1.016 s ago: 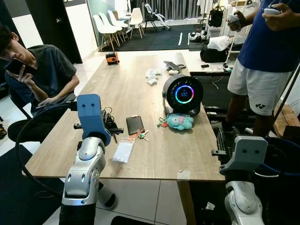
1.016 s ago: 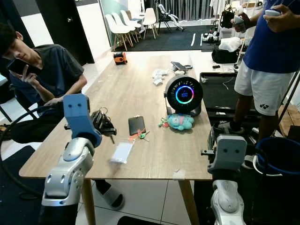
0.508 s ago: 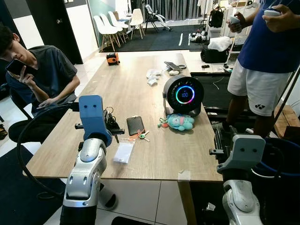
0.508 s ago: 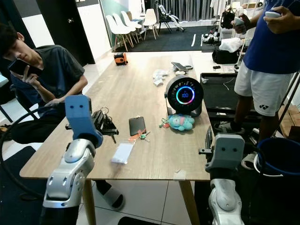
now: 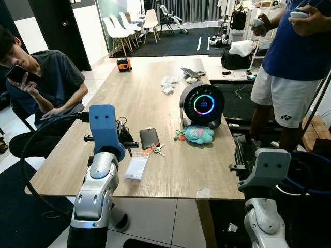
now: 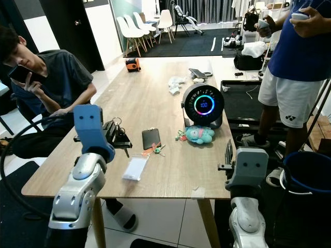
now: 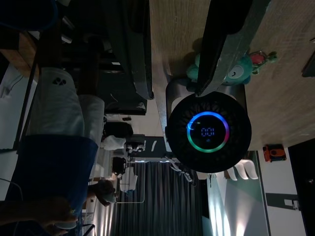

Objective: Hang keys on a hook

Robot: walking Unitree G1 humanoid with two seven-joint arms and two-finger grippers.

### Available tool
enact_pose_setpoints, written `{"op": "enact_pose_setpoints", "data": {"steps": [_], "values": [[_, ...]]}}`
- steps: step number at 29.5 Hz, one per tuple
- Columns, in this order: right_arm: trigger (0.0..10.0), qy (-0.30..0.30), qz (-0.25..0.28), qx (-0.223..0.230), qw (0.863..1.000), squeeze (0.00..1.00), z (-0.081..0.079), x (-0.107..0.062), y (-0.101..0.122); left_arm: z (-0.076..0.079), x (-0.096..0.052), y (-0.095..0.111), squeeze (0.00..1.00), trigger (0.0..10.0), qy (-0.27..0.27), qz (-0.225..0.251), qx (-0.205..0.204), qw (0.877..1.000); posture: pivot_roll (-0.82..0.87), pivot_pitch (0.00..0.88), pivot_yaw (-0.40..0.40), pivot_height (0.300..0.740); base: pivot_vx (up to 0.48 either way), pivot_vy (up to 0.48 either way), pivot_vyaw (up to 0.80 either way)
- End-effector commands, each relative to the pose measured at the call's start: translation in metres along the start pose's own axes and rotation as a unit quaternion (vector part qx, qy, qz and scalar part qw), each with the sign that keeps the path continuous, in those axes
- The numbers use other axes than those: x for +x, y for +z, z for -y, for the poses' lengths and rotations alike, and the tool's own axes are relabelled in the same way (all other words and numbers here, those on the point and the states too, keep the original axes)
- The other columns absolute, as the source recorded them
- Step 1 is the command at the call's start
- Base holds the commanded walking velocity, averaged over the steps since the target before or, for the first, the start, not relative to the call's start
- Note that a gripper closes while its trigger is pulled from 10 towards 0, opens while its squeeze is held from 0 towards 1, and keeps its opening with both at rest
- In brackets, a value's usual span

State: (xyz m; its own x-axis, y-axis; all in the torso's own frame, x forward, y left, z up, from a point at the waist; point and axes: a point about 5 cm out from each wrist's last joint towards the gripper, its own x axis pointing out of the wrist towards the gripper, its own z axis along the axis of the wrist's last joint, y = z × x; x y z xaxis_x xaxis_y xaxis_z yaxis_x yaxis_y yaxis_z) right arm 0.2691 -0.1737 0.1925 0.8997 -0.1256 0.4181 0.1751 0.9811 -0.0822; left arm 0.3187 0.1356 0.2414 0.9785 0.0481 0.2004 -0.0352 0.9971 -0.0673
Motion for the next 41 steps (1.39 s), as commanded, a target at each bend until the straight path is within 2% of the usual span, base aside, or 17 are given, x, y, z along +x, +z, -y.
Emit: {"op": "enact_pose_setpoints", "data": {"steps": [1, 21, 29, 30, 31, 33, 34, 36, 41], "values": [[10.0, 0.01, -0.01, 0.006, 1.0, 0.0, -0.005, -0.002, -0.003, -0.007, 0.0, -0.003, 0.0, 10.0, 0.008, -0.001, 0.017, 1.0, -0.02, 0.092, 0.136, 0.74, 0.0, 0.0, 0.0], [10.0, 0.03, -0.017, 0.005, 0.999, 0.0, -0.011, 0.0, -0.006, -0.012, -0.004, -0.004, 0.0, 10.0, 0.022, 0.0, 0.023, 1.0, 0.0, 0.094, 0.116, 0.74, 0.0, 0.0, 0.0], [10.0, 0.031, -0.019, 0.004, 0.999, 0.0, -0.012, -0.001, -0.007, -0.01, -0.003, -0.006, 0.0, 10.0, 0.012, -0.006, 0.031, 0.999, 0.0, 0.096, 0.123, 0.74, 0.0, 0.0, 0.0], [10.0, 0.031, -0.022, 0.001, 0.999, 0.0, -0.012, -0.003, -0.008, 0.003, -0.004, -0.011, 0.0, 10.0, -0.041, -0.02, 0.043, 0.998, -0.01, 0.1, 0.133, 0.74, 0.0, 0.0, 0.0], [10.0, 0.031, -0.022, 0.001, 0.999, 0.0, -0.012, -0.003, -0.008, 0.003, -0.004, -0.011, 0.0, 10.0, -0.041, -0.02, 0.043, 0.998, -0.01, 0.1, 0.133, 0.74, 0.0, 0.0, 0.0], [10.0, 0.03, -0.028, -0.004, 0.999, 0.0, -0.011, -0.005, -0.011, 0.019, -0.006, -0.016, 0.0, 10.0, -0.108, -0.036, 0.055, 0.992, -0.01, 0.103, 0.141, 0.74, 0.0, 0.0, 0.0], [10.0, 0.03, -0.028, -0.004, 0.999, 0.0, -0.011, -0.005, -0.011, 0.019, -0.006, -0.016, 0.0, 10.0, -0.108, -0.036, 0.055, 0.992, -0.01, 0.103, 0.141, 0.74, 0.0, 0.0, 0.0], [10.0, 0.029, -0.036, -0.011, 0.999, 0.0, -0.01, -0.008, -0.015, 0.027, -0.007, -0.018, 0.0, 10.0, -0.141, -0.042, 0.06, 0.987, -0.01, 0.104, 0.149, 0.74, 0.0, 0.0, 0.0], [10.0, 0.025, -0.051, -0.034, 0.998, 0.0, -0.005, -0.013, -0.022, 0.032, -0.007, -0.02, 0.0, 10.0, -0.16, -0.051, 0.053, 0.984, -0.02, 0.108, 0.165, 0.74, 0.0, 0.0, 0.0]]}}
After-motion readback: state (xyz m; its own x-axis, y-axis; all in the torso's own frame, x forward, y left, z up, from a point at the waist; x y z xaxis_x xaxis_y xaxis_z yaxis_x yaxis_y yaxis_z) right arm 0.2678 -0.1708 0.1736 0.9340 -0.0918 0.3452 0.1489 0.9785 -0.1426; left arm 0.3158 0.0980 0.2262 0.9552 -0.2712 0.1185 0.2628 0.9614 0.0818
